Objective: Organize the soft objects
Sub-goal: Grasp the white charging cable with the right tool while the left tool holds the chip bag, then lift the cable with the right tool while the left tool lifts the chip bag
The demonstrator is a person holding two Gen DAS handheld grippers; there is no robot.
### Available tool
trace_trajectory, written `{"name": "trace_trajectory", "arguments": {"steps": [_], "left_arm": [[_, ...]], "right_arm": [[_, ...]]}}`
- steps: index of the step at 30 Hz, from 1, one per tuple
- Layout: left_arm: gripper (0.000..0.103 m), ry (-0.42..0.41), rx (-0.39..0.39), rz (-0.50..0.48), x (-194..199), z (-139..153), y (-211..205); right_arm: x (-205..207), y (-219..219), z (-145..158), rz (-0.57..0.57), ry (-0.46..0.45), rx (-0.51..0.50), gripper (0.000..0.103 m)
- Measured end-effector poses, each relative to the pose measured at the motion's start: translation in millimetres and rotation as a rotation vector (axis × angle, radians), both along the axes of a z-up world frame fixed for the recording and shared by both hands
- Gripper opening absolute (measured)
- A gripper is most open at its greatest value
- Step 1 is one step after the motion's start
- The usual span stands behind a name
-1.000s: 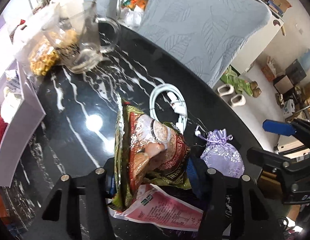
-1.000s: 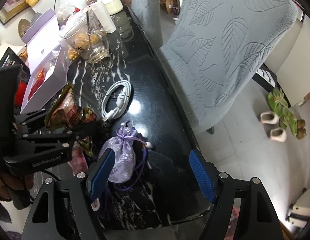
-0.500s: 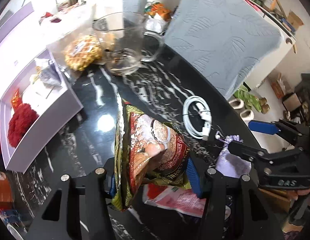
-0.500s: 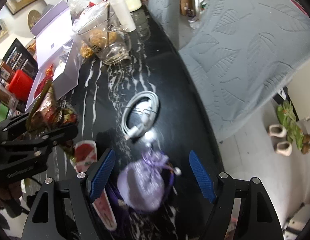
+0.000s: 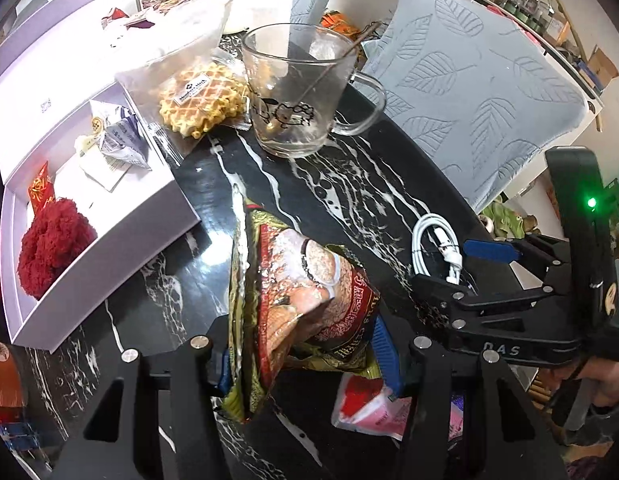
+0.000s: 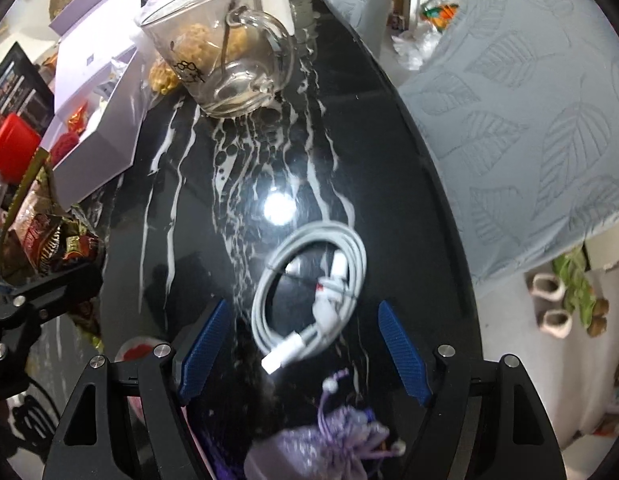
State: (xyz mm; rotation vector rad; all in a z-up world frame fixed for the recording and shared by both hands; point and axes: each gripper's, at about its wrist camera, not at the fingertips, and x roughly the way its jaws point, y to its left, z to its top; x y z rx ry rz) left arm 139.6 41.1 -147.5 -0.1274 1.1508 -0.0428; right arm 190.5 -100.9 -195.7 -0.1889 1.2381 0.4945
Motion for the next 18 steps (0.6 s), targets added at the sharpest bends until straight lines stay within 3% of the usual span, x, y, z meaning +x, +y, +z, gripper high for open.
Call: {"name": "trace_trajectory", "arguments": {"steps": [4, 6, 12, 18], "left_arm": [[0.054, 0.005, 0.001, 0.001, 5.3, -3.5, 6.9], [0.054, 0.008, 0.000, 0.005, 7.6, -5.1, 10.1], [0.054, 0.011, -0.007, 0.013, 9.7, -6.9, 13.5], [0.054, 0.006, -0.009, 0.005, 6.4, -3.8, 7.9]], "right_arm": [[1.8, 9.4, -2.3, 0.002, -0.045, -0.043, 0.077], [-1.0, 16.2, -2.3, 0.020, -0.085, -0.085, 0.059], [-1.8, 20.0, -1.0, 0.050, -0.085, -0.087, 0.055], [3.2, 4.9, 3.7, 0.031, -0.054, -0.013, 0.055]]}}
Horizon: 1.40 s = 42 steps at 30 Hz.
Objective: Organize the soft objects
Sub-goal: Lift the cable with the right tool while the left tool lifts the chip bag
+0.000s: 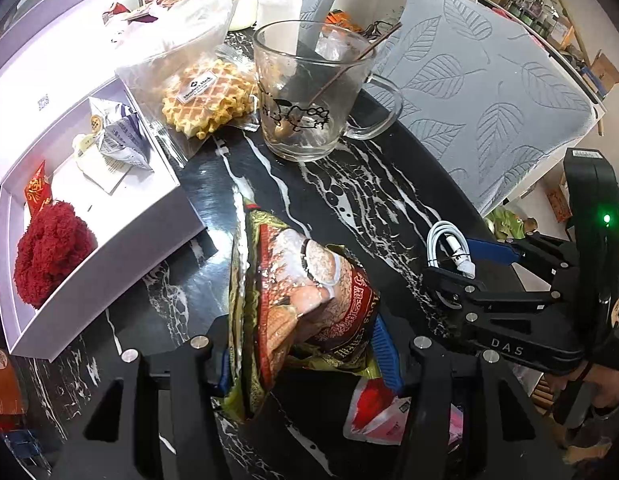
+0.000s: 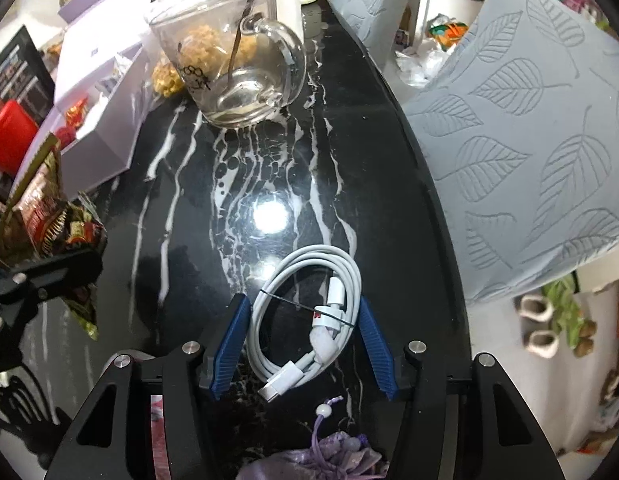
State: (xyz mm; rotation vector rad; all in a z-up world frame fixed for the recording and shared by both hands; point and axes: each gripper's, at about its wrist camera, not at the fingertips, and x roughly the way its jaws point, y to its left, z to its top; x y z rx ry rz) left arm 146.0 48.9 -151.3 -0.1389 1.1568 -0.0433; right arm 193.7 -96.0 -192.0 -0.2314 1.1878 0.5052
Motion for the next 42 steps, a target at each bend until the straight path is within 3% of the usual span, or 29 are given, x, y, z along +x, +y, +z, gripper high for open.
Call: {"name": "trace_trajectory", "arguments": {"steps": [11, 30, 42], "left_arm": [[0.054, -0.030, -0.014, 0.003, -17.4, 13.6, -21.6], [0.054, -0.116, -0.005, 0.067, -88.2, 75.5, -52.4], [0.054, -0.188, 0.051, 0.226, -137.2, 105.6, -40.9]], "right_arm": [[-15.9, -16.1, 22.7, 0.016, -0.037, 0.020, 0.055], [-68.3, -45.4, 88.6, 0.114, -0.132, 0.076, 0.055], [-103.2, -30.4, 110.7, 0.260, -0.147, 0.134, 0.055]]}}
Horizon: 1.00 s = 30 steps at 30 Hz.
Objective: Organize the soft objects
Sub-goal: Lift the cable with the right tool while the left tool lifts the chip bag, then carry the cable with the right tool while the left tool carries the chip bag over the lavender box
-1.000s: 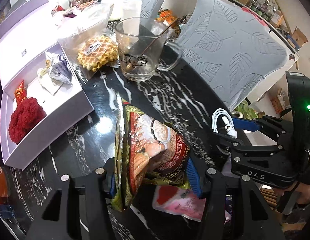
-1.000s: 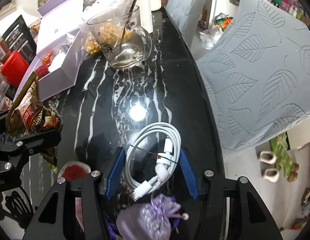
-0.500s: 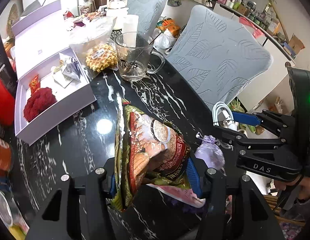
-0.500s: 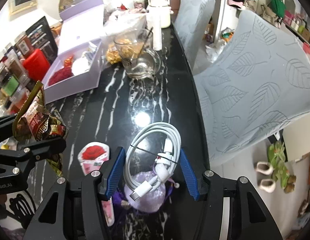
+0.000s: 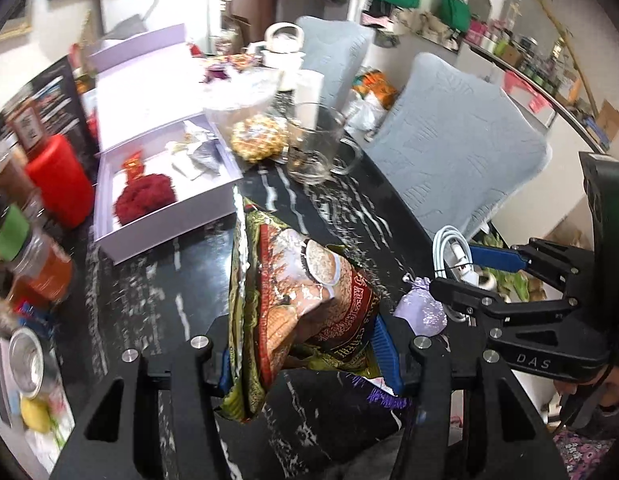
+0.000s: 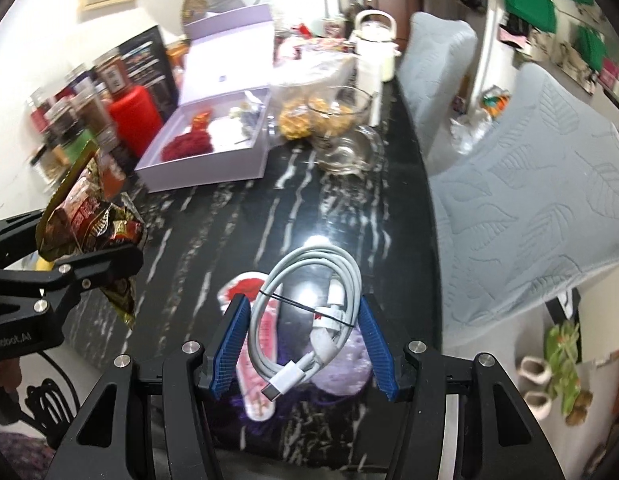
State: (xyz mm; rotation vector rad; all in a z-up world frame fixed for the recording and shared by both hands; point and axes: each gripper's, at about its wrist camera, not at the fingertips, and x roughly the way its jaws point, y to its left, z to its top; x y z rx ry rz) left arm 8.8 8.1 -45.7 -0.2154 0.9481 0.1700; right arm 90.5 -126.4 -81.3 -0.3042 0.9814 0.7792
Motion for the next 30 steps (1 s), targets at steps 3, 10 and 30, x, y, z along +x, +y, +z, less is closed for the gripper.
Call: {"name": "trace_trajectory", "arguments": {"steps": [3, 10, 30], "left_arm": [[0.054, -0.009, 0.002, 0.050, -13.1, 3.3, 4.3], [0.054, -0.040, 0.025, 0.131, -35.6, 11.3, 10.8], [0.054, -0.037, -0.009, 0.216, -81.7, 9.5, 29.2]], "right_arm": [[-8.0, 8.9, 3.8, 0.053, -0.010, 0.008, 0.055], [-24.9, 25.4, 9.2, 0.160, -0.012, 0.033, 0.055], [-70.5, 57.9, 16.6, 0.304, 0.013, 0.046, 0.054]]}}
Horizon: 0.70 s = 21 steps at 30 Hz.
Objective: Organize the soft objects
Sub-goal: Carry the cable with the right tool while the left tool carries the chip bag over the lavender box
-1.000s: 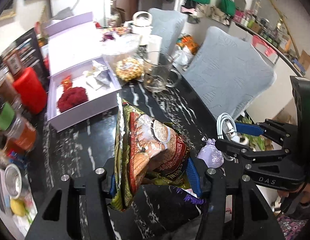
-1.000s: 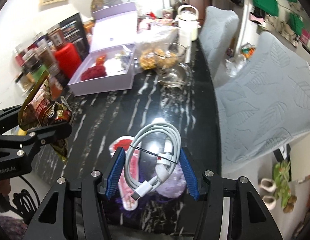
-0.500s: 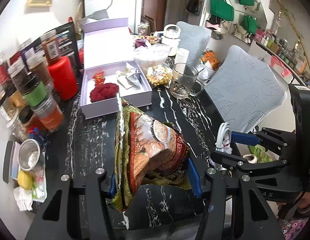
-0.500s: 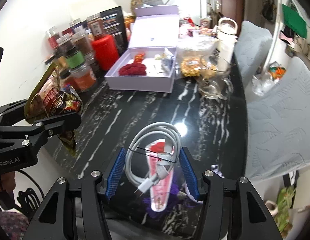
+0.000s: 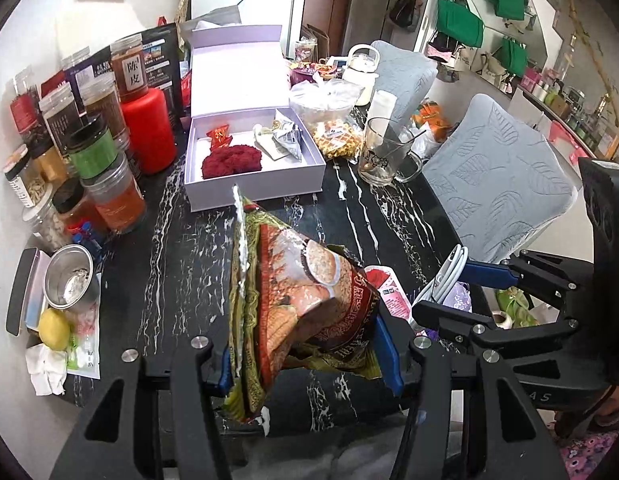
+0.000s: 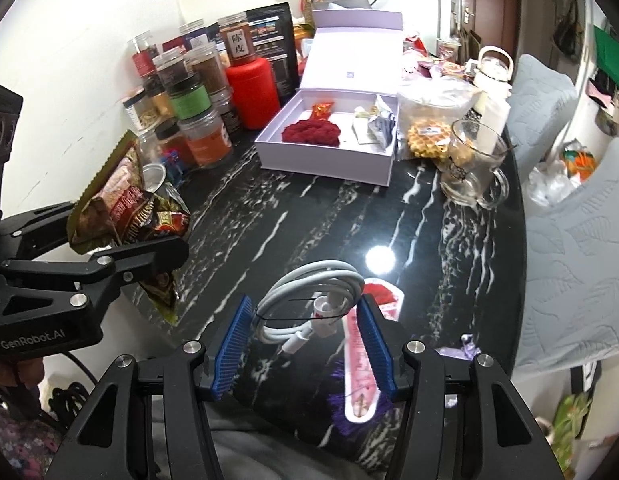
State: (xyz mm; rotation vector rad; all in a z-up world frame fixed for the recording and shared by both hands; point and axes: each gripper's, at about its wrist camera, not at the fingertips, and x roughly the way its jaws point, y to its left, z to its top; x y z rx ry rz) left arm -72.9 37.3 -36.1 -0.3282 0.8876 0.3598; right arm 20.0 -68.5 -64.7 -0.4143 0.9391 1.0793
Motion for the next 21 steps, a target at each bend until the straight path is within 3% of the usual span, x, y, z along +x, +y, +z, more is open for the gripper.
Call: {"name": "trace_trajectory", "arguments": {"steps": [21], "left_arm": [[0.054, 0.012, -0.005, -0.047, 22.8, 4.8, 89.8]], "right_arm": [[15.8, 84.1, 6.4, -0.055, 0.026, -0.004, 0.053]]}}
